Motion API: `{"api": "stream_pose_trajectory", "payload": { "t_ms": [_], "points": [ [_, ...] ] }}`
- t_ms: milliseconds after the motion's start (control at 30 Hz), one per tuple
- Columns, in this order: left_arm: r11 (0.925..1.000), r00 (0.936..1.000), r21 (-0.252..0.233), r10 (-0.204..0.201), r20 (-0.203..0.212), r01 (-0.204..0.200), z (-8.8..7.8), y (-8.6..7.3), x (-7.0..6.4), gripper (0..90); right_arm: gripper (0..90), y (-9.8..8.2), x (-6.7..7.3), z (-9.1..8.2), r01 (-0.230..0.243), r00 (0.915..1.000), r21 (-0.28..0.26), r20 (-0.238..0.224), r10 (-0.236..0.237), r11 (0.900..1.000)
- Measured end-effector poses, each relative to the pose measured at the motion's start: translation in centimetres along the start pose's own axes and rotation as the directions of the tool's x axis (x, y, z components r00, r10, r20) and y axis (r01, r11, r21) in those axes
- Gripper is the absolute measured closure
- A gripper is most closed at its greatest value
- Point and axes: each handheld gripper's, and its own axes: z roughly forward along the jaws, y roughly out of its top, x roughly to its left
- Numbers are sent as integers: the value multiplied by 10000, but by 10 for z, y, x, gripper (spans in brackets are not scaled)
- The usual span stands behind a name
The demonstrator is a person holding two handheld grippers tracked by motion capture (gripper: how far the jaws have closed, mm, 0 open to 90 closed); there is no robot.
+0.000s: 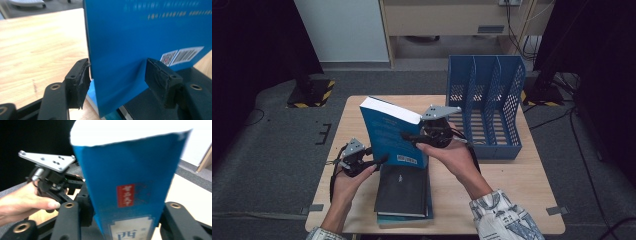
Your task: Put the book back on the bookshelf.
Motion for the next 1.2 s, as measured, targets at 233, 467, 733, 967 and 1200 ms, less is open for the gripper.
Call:
{"api": "stream_pose_trajectory", "payload": {
  "t_ms": [233, 467, 733, 967, 1200],
  "points": [
    [10000, 9999, -55, -36, -126, 35, 4, -2, -1, 406, 464, 0, 1, 3, 27, 9999, -76, -111, -28, 10000],
    [10000, 9998, -9, -10, -196, 10, 10, 3, 2, 405, 576, 0, 12, 2, 244, 9987, -65, 458, -241, 9997],
    [9998, 9998, -182, -41, -180, 38, 10, 5, 1, 406, 571, -4, 8, 0, -4, 9987, -286, 507, 18, 9996],
    [9997, 9998, -245, -103, -192, 98, 8, 4, 1, 415, 542, -4, 3, 3, -127, 9999, -598, 44, 130, 9981],
    [9995, 9998, -286, -107, -194, 102, 7, 3, 0, 421, 526, 0, -1, 8, -235, 9995, -722, -243, 218, 9971]
  ]
}}
